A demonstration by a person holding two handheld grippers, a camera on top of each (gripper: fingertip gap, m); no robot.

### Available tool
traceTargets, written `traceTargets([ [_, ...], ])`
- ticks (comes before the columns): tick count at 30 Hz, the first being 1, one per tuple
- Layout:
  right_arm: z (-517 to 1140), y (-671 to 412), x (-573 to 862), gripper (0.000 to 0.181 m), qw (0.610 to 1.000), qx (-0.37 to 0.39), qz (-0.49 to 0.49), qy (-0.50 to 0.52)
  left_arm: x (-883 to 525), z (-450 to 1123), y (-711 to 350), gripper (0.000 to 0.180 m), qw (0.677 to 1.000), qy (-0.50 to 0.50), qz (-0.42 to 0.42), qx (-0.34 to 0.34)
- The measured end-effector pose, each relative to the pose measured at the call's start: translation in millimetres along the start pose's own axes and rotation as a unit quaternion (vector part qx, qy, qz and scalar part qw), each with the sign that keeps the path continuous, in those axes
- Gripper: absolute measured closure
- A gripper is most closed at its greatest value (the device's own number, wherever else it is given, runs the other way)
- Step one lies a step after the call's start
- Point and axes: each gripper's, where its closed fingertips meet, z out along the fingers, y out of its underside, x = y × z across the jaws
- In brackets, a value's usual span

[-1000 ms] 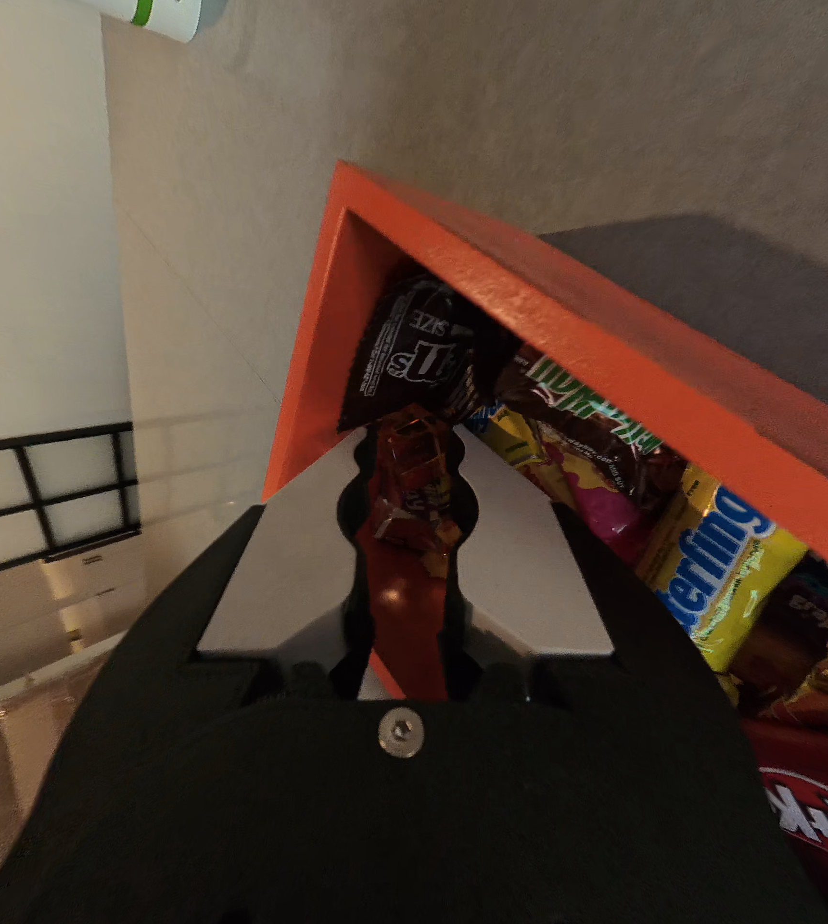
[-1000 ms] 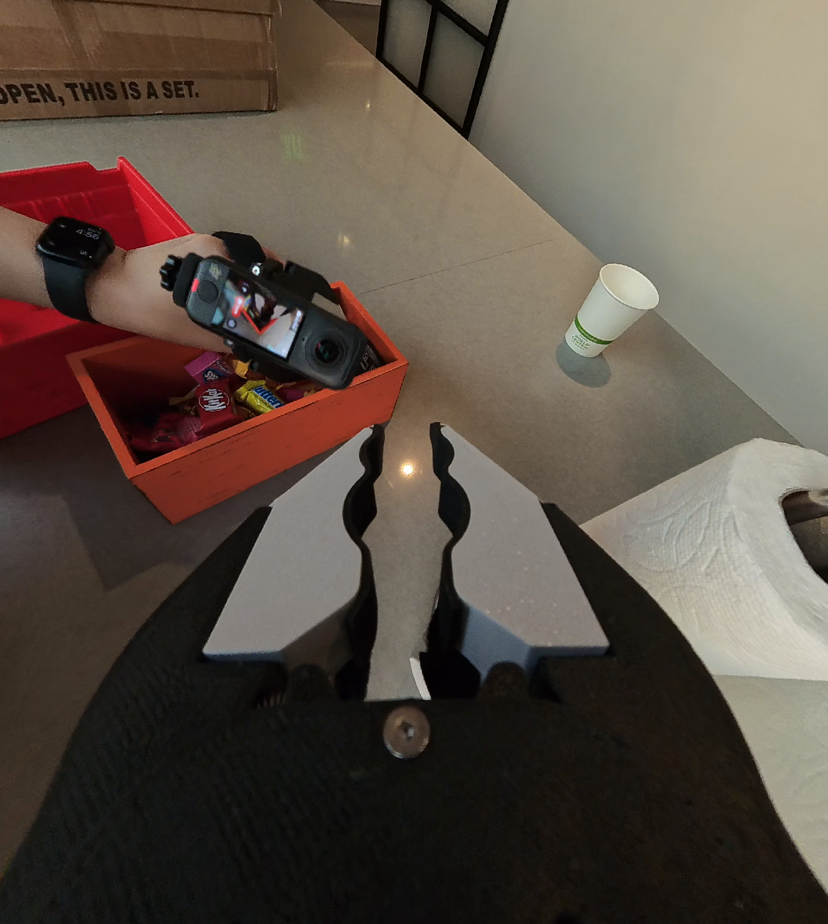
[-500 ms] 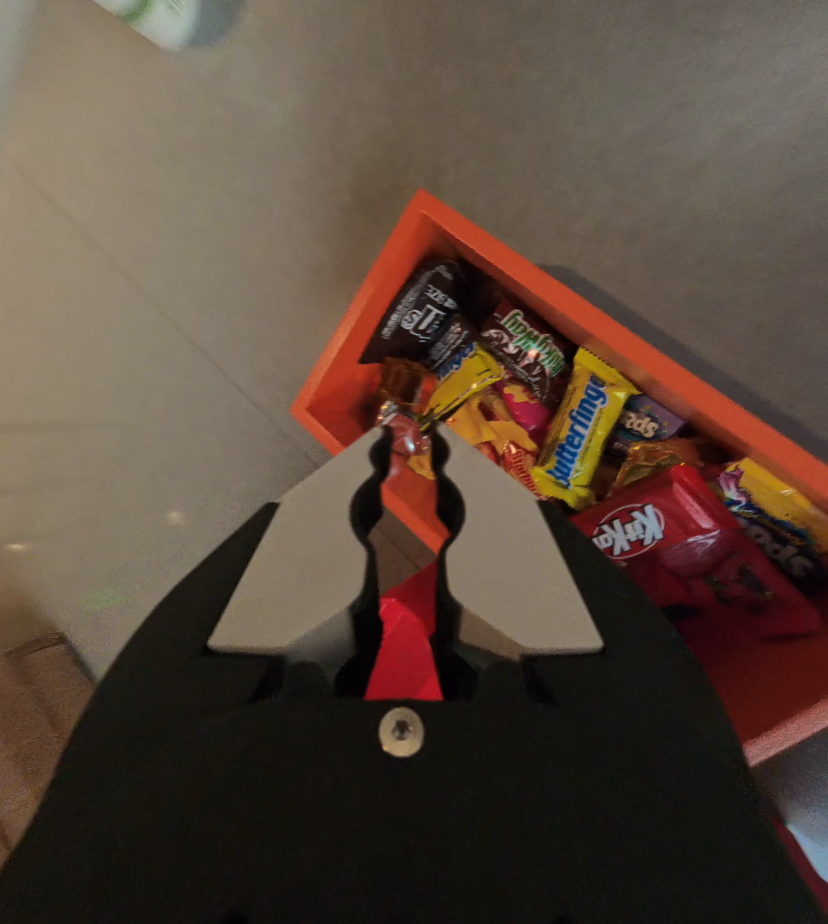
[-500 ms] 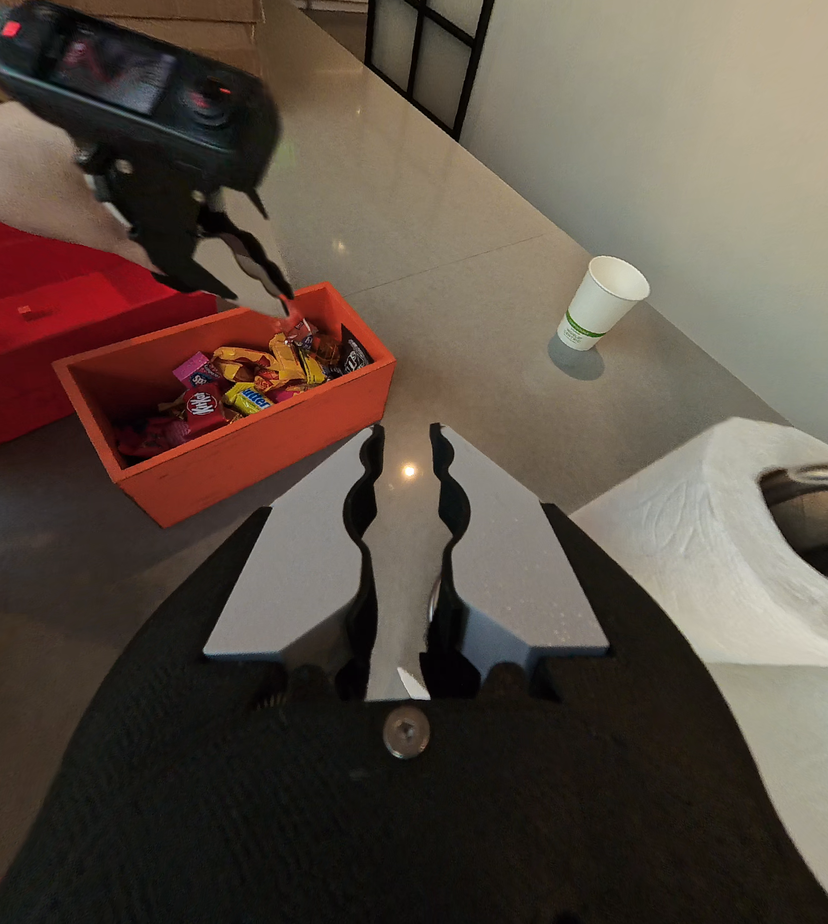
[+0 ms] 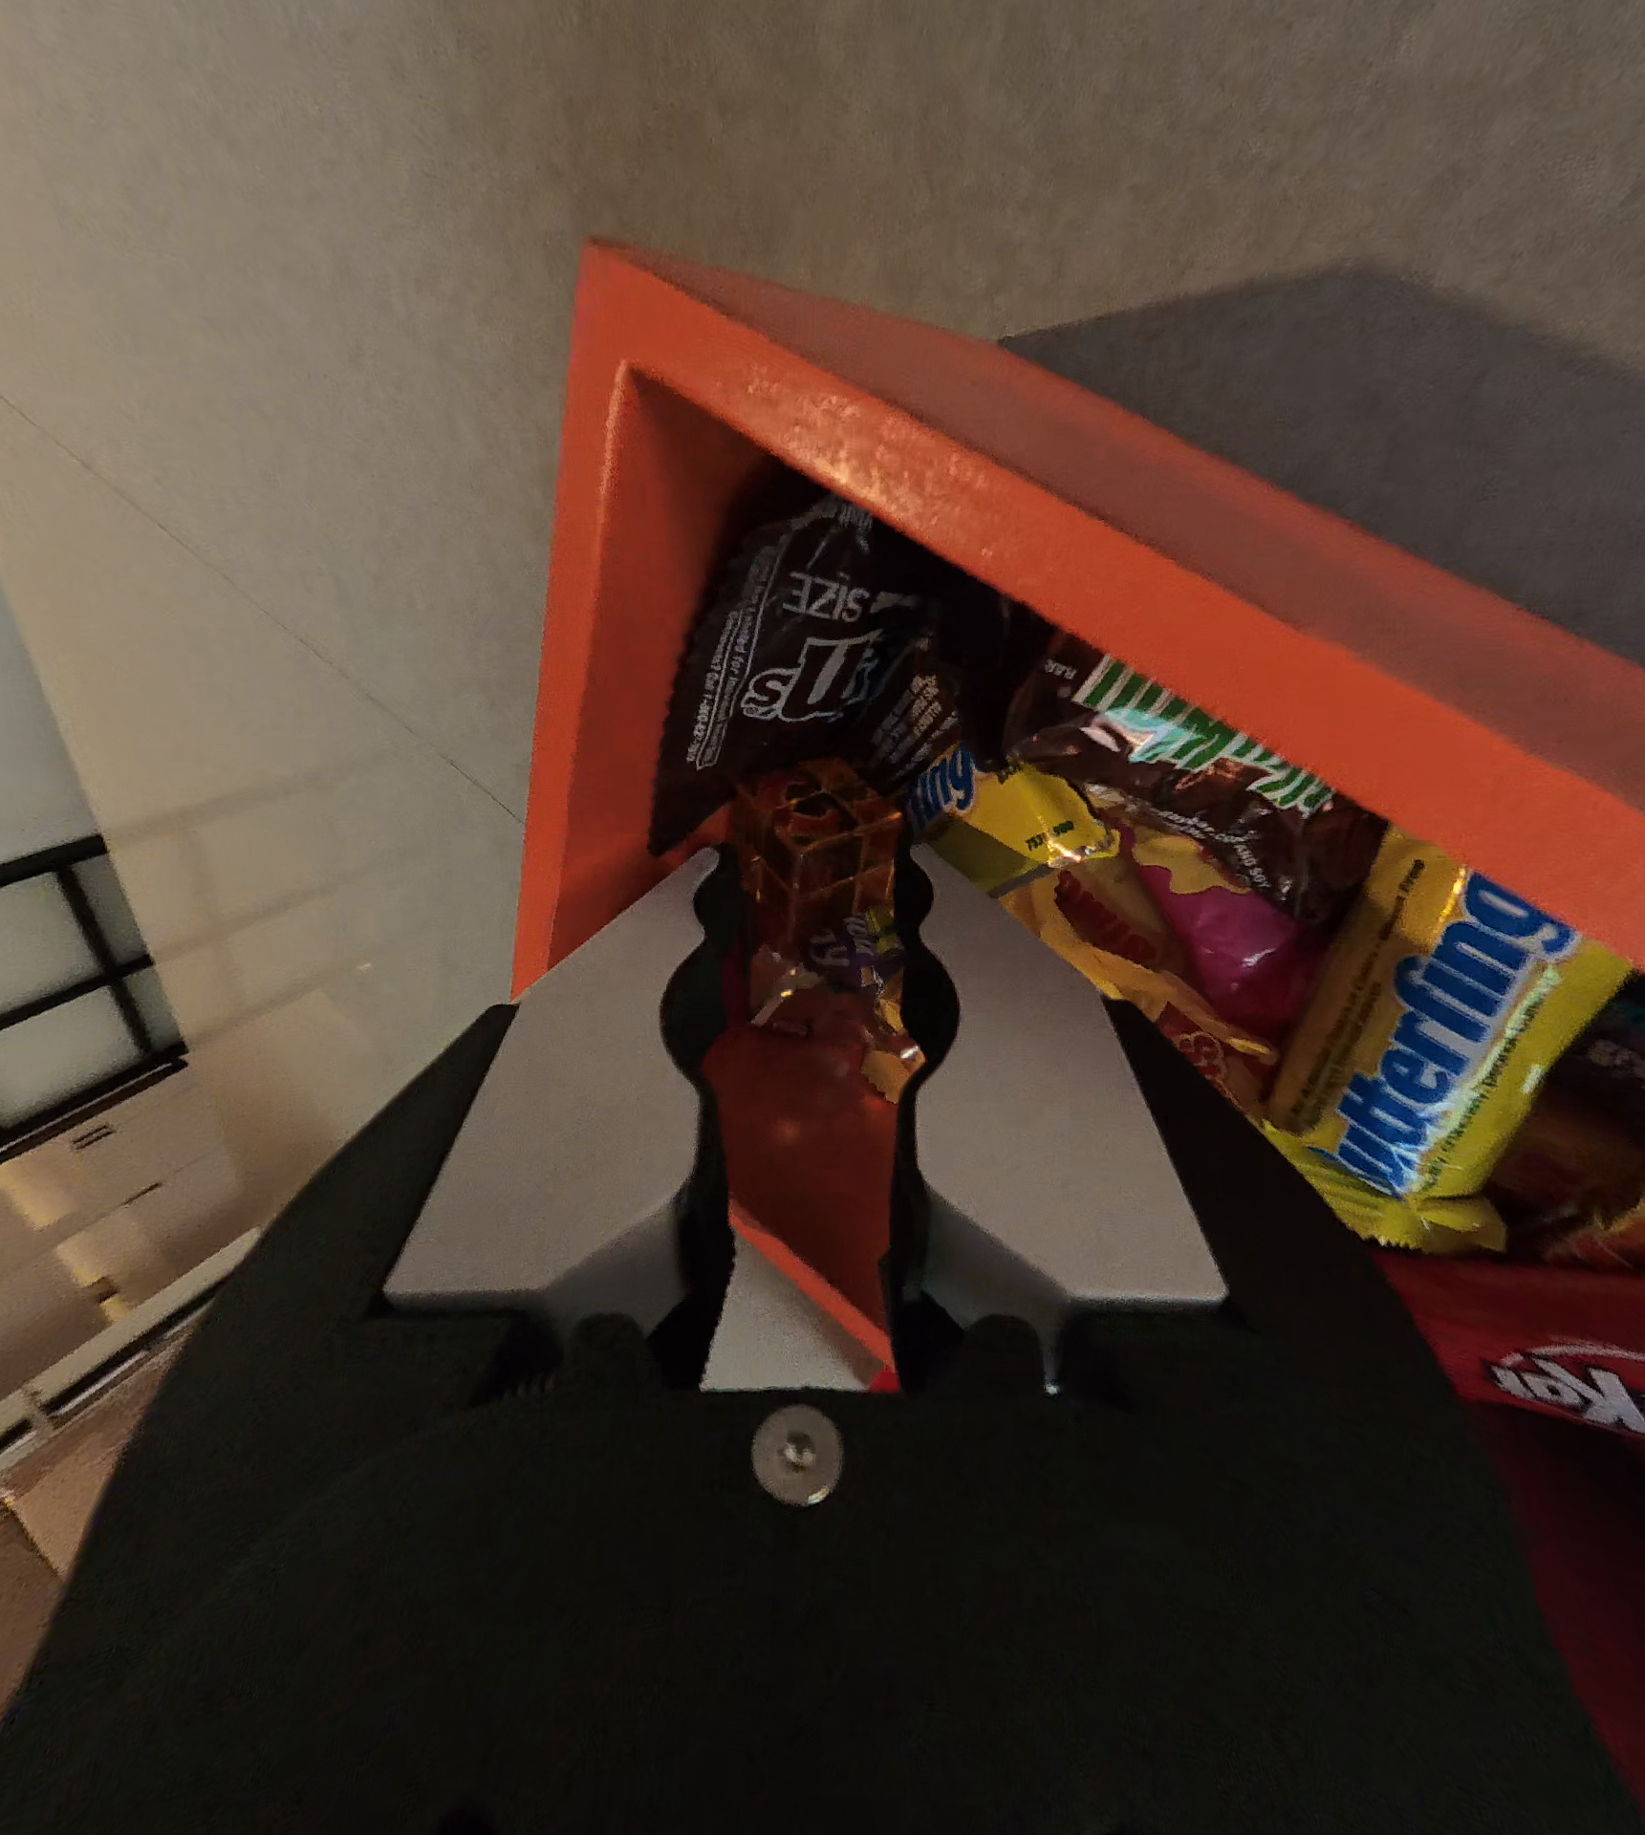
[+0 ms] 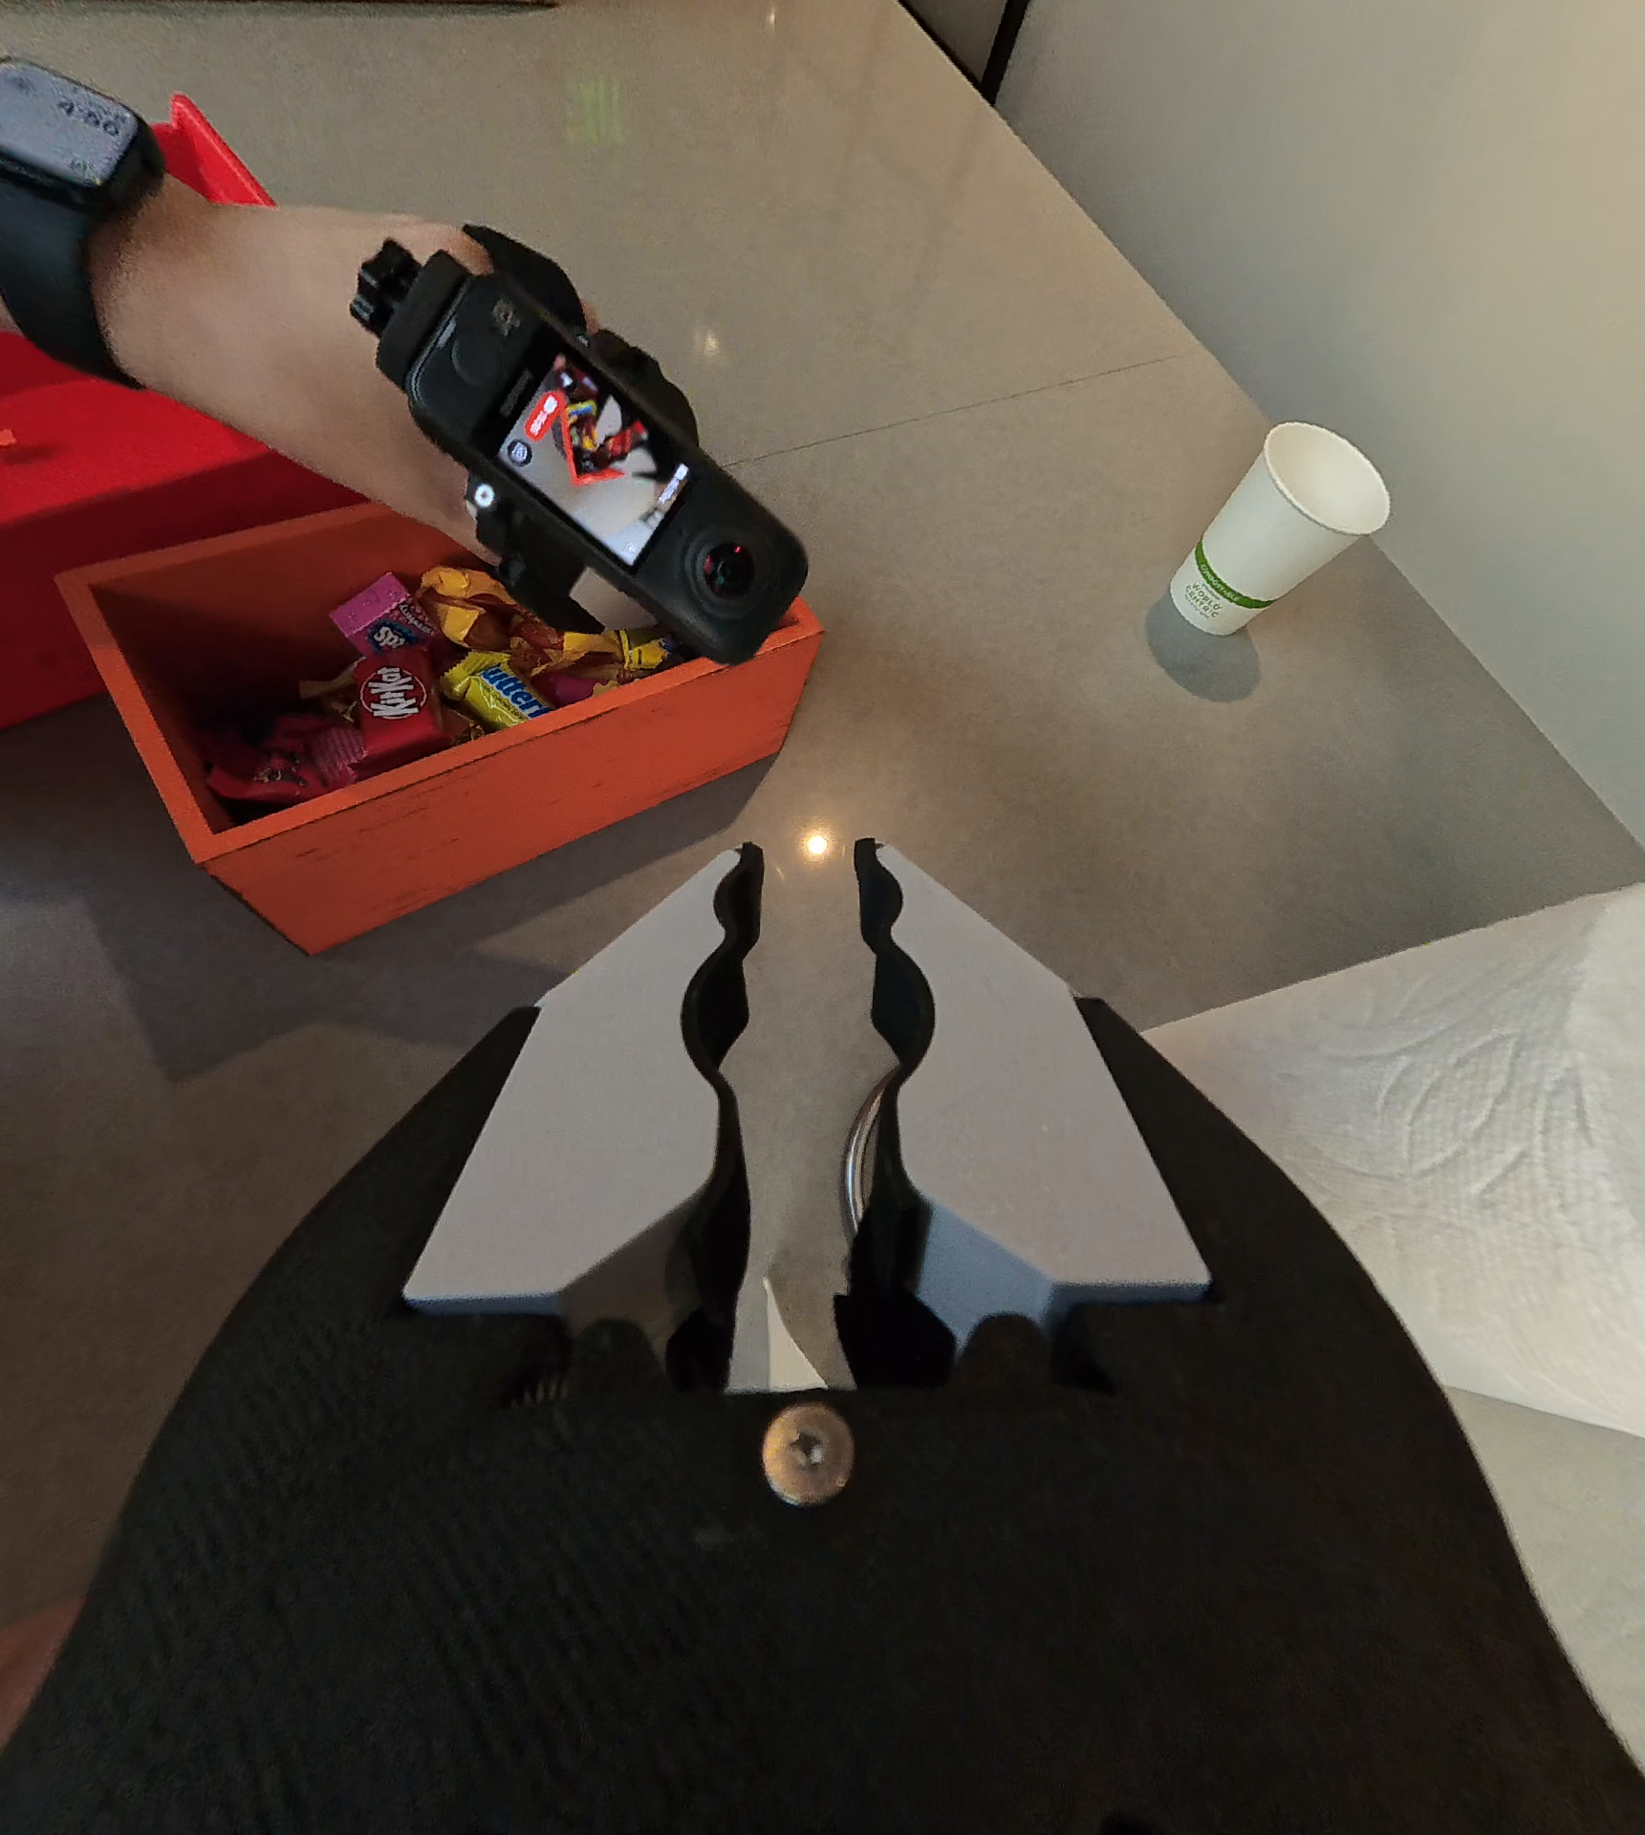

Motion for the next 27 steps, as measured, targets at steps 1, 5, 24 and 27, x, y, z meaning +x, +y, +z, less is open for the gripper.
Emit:
traceTargets([
  [1,-0.5,0.0,1.3,0.163,1.0,0.0,0.001,0.002,-0.9,1.9,-0.3,0.15,1.0,-0.01,0.006,-0.001],
  [5,0.7,-1.2,-0.1,0.163,1.0,-0.001,-0.004,0.001,-2.5,5.2,-0.9,0.15,0.999,-0.043,0.031,-0.005],
  [24,-3.4,-0.4,-0.3,0.163,1.0,0.003,-0.012,-0.001,9.3,-16.5,4.4,0.176,0.997,0.033,0.071,0.018],
  [27,-2.2,0.4,-1.3,0.163,1.0,-0.001,-0.016,-0.002,31.5,-24.5,0.6,0.18,0.991,0.132,0.015,0.033],
])
